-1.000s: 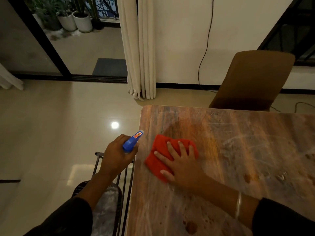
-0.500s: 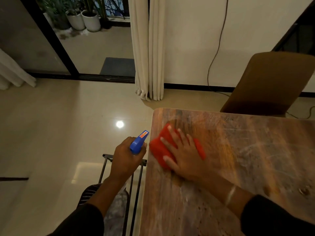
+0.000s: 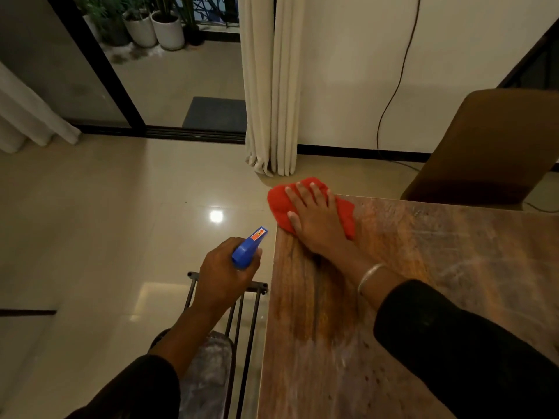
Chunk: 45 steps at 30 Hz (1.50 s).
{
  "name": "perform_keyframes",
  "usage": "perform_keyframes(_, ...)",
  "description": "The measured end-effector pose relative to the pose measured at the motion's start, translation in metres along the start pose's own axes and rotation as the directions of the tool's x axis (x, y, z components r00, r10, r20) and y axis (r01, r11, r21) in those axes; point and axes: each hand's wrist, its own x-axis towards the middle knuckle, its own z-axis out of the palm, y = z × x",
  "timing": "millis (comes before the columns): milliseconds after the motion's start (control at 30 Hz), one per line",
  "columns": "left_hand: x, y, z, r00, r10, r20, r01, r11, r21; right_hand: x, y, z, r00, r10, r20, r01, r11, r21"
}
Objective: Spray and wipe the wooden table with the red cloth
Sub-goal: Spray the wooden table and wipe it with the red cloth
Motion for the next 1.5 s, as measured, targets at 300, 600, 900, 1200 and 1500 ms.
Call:
perform_keyframes(300,0.009,-0.009,-0.005,1.0,-0.01,-0.02,0.009,1.0,-0.024,-0.12,-0.031,0.039,0.965,-0.256,0.058,0.259,0.965,-0.046)
perform_keyframes(600,0.002,-0.002,-0.001,0.999,0.038,0.006,-0.039,0.998,0.05,-0.016,0.013,0.009,1.0,-0.007,0.018,0.007,1.0,0.027)
perform_keyframes(900,0.015,0.008,-0.006,0.995,0.103,0.001,-0.103,0.993,0.057,-0.06,0.132,-0.011,0.976,0.201,0.08,-0.201,0.98,-0.011)
perform_keyframes(1200,0.007,0.019,0.011,0.994,0.097,0.05,-0.1,0.993,0.058,-0.08,0.024,0.009,0.99,0.088,0.113,-0.099,0.99,0.099)
perform_keyframes(1500,-0.001,0.034,0.006,0.986,0.141,0.088,-0.146,0.988,0.057,-0.085,0.181,-0.036,0.934,0.35,0.071,-0.35,0.937,-0.016)
